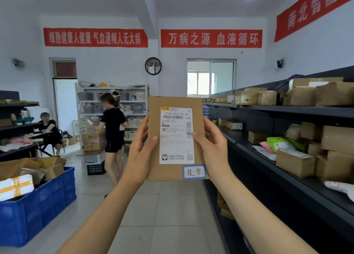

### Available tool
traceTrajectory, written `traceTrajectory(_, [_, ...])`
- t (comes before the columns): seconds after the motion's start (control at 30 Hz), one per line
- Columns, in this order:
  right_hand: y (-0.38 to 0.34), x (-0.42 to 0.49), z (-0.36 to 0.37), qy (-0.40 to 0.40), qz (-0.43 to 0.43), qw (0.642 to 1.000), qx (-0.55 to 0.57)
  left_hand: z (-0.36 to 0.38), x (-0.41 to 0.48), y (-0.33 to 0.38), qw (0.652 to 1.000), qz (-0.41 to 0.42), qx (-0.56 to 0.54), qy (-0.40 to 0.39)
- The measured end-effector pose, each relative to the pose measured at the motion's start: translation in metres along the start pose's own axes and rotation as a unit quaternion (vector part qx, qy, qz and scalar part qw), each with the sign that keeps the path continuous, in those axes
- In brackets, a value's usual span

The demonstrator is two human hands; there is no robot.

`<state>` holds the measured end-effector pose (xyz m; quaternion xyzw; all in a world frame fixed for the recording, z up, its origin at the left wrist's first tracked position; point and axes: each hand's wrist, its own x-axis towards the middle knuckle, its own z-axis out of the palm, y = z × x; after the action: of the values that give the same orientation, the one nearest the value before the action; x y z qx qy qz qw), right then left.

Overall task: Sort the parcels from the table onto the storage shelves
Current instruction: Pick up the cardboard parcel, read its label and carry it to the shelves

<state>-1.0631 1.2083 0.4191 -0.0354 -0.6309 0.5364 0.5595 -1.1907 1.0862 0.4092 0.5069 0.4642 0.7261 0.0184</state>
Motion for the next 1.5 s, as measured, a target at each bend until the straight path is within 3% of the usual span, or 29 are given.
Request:
traceTrajectory(0.37, [0.07, 0.045, 0.027, -0.006, 0.019, 0.999, -0.03, -0.026, 0.051, -0.082, 0.998, -0.035, -0.047, 0.023])
traceTrajectory(0.97, [0.191, 0.193, 0.019, -0.04, 0.024, 0.999, 0.006, -0.017, 0.177, -0.198, 0.999, -0.017, -0.019, 0.041])
traceTrajectory(1.5, [0.302, 0.266, 0.056, -0.007, 0.054, 0.998, 0.017, -0.058, 0.26, -0.306, 0.999, -0.034, -0.023, 0.026])
